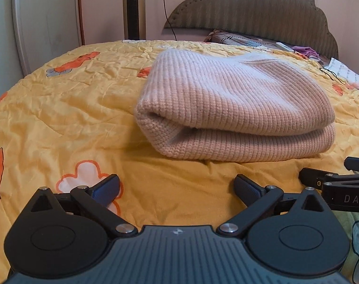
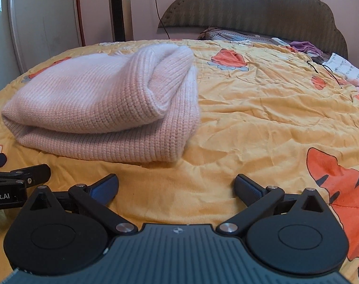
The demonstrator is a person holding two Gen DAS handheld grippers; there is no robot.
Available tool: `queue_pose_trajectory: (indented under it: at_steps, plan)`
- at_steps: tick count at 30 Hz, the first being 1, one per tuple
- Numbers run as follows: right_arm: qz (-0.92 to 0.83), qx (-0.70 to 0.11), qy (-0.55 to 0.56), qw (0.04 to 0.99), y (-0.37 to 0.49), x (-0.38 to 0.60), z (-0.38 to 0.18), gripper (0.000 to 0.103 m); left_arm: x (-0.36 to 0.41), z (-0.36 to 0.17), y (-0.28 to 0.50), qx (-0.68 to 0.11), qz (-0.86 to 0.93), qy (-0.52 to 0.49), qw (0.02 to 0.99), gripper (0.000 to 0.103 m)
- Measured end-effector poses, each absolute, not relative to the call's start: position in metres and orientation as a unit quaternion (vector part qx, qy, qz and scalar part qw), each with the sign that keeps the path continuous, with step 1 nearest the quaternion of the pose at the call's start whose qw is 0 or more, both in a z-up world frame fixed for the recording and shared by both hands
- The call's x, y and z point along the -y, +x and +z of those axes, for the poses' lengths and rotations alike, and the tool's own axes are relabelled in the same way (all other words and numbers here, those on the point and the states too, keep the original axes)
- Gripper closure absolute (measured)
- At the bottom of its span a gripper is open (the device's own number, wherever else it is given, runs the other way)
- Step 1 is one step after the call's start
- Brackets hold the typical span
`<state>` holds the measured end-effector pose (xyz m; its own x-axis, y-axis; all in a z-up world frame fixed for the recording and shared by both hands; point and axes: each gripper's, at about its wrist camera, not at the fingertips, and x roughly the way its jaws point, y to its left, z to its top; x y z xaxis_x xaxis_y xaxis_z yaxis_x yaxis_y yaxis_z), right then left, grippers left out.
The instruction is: Fold small clothes
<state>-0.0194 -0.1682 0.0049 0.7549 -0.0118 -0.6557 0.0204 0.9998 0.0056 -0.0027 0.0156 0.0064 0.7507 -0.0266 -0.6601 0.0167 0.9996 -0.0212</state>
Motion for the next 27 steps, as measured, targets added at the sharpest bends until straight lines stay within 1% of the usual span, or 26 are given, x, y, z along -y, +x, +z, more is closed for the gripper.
queue_pose_trajectory:
  at_steps: [27]
  plan:
    - [-0.008,-0.348,0.007,0.937,-0.0175,0.1671,0.0046,0.001,-0.0156,0.0087,-0.0002,-0.351,-0.014,-0.01,0.936,0.0]
